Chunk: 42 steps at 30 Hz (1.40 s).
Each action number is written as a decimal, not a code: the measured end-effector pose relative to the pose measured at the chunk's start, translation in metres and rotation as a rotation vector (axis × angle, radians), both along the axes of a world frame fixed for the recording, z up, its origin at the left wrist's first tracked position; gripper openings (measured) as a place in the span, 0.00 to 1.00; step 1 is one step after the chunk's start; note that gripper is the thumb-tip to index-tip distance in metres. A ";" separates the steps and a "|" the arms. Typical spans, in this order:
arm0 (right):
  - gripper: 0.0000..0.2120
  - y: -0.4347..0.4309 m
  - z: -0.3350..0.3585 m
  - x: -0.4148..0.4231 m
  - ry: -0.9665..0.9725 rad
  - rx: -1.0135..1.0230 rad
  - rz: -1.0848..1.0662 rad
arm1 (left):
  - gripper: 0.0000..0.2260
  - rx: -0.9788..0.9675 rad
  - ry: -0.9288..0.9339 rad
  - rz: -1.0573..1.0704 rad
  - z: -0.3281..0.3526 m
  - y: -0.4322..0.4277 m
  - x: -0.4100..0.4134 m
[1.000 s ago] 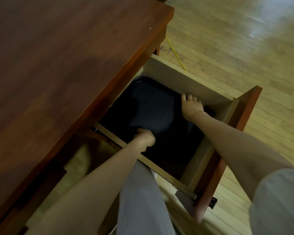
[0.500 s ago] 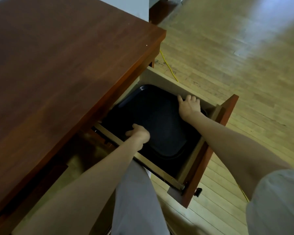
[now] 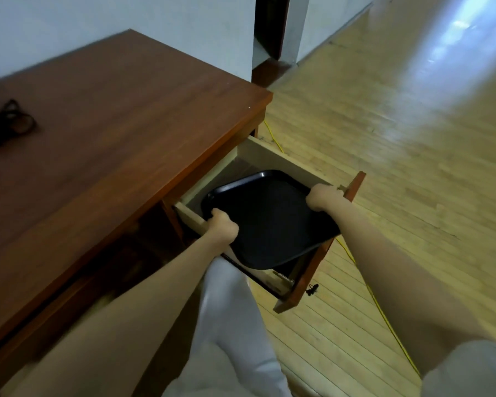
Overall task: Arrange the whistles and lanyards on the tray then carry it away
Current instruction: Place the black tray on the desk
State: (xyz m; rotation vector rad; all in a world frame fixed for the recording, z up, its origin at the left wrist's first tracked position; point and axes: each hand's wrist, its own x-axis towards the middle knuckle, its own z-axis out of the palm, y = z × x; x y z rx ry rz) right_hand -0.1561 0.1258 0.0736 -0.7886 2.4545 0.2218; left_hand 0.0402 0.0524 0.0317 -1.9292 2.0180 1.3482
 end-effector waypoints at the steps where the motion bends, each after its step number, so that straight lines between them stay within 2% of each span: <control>1: 0.08 0.006 0.000 0.001 0.016 -0.062 -0.032 | 0.22 0.023 0.034 0.012 0.007 0.006 0.005; 6: 0.11 0.045 0.014 0.016 0.055 -0.180 -0.055 | 0.23 -0.055 0.112 -0.072 0.032 0.024 0.021; 10: 0.10 0.074 0.013 0.028 0.124 -0.292 -0.110 | 0.17 -0.151 0.131 -0.170 0.049 0.037 0.031; 12: 0.09 0.086 0.017 0.034 0.213 -0.341 -0.095 | 0.14 -0.181 0.163 -0.179 0.057 0.040 0.034; 14: 0.12 0.096 0.021 0.038 0.282 -0.385 -0.078 | 0.14 -0.207 0.202 -0.186 0.066 0.043 0.037; 18: 0.14 0.098 0.027 0.050 0.316 -0.498 -0.082 | 0.15 -0.296 0.265 -0.151 0.089 0.044 0.048; 22: 0.15 0.084 0.037 0.072 0.280 -0.623 -0.067 | 0.16 -0.390 0.305 -0.083 0.111 0.033 0.071; 29: 0.22 0.010 0.050 0.135 0.088 -0.782 0.143 | 0.13 -0.474 0.233 0.152 0.127 0.000 0.160; 42: 0.17 -0.108 0.039 0.299 -0.105 -0.818 0.660 | 0.10 -0.401 0.155 0.656 0.102 0.024 0.332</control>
